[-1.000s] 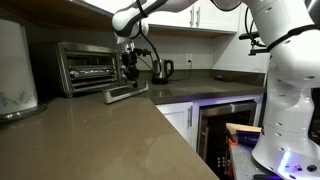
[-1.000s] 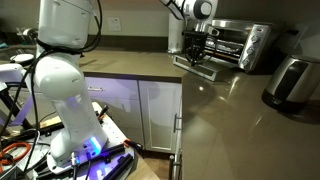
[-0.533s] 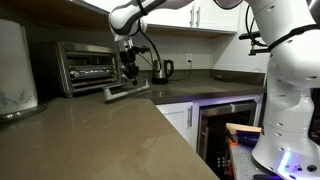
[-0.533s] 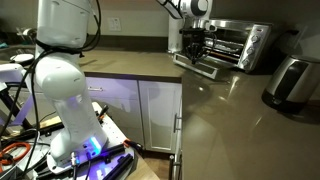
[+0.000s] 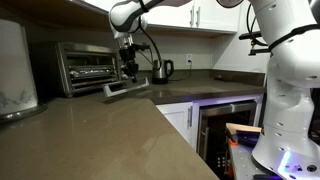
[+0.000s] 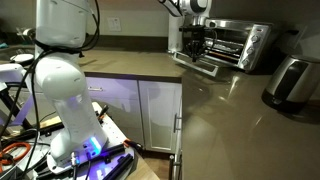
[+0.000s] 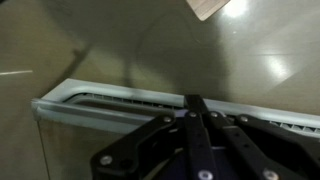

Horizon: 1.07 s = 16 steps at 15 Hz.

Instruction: Close the door of the microwave oven.

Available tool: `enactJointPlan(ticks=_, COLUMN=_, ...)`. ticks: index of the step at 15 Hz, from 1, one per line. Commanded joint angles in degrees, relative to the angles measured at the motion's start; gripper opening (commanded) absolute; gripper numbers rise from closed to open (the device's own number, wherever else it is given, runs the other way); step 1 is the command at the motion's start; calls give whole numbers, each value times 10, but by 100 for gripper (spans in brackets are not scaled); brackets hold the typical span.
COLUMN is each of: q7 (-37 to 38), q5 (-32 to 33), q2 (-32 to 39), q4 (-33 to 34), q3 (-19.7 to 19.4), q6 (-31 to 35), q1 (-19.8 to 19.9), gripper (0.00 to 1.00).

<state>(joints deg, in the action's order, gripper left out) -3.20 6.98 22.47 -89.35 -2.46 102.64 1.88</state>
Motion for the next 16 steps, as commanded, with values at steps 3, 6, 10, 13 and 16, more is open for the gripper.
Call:
enactJointPlan(ticks=3, q7=41, q5=43, q2=-9, q4=3, q3=-5, q6=18, q1=-16, gripper=0)
enactJointPlan(ticks=6, q7=57, q5=58, q2=-15, q4=0, q3=-5, q6=17, q1=-22, gripper=0)
enactJointPlan(ticks=10, q7=76, q5=82, q2=-21, q4=-1, q3=-7, q6=13, q1=-29, gripper=0)
enactJointPlan(ticks=13, q7=85, q5=97, q2=-27, q4=-1, q3=-9, q6=13, q1=-30, gripper=0)
enactJointPlan(ticks=16, q7=90, q5=111, q2=-31, q4=1, q3=-12, q6=11, q1=-29, gripper=0)
